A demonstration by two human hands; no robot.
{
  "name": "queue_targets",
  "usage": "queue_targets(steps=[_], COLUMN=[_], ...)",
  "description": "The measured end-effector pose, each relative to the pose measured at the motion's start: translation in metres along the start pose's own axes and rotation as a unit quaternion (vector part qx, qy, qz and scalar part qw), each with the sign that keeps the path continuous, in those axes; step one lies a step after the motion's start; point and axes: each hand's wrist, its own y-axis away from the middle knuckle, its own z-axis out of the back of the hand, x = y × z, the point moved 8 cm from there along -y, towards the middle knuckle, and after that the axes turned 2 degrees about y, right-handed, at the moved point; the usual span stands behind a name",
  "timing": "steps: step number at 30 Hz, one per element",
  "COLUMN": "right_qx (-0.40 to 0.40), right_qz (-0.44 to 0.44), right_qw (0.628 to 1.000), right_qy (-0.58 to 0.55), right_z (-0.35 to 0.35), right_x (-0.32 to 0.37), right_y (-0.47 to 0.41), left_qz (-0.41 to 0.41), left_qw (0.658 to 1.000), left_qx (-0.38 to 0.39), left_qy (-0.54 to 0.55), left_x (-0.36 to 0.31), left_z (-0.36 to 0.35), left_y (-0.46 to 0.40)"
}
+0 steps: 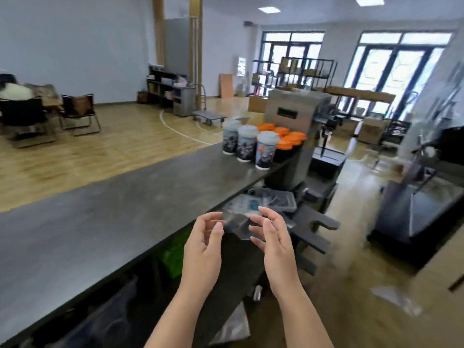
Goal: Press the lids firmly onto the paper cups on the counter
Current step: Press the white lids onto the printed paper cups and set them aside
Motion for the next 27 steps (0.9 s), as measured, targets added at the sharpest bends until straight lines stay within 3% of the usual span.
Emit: queue_targets(steps=[8,14,22,27], right_qx=[-0.047,-0.037,-0.079,-0.090], right_qz=[-0.039,-0.054,-0.037,-0.022], right_qw=[0.998,0.997,0.996,0.996], right_qy=[0.004,0.034,0.030,0.008], right_z=[0.051,0.058,0.070,0.070], right_x=[-0.051,-0.086,-0.092,-0.099], right_y=[-0.083,-0.179,-0.340,-0.409], left_qz=[0.035,0.042,0.072,0.076], left_qw=[0.999,0.998,0.994,0.996], left_qx=[0.001,-0.022,-0.032,-0.012], left_qy=[0.007,0.030,0.078,0.051], left_x=[0.041,0.078,0.106,0.116], left_z=[-0.070,-0.115,-0.181,-0.220], left_y=[-0.071,-0.160,-0.294,-0.348])
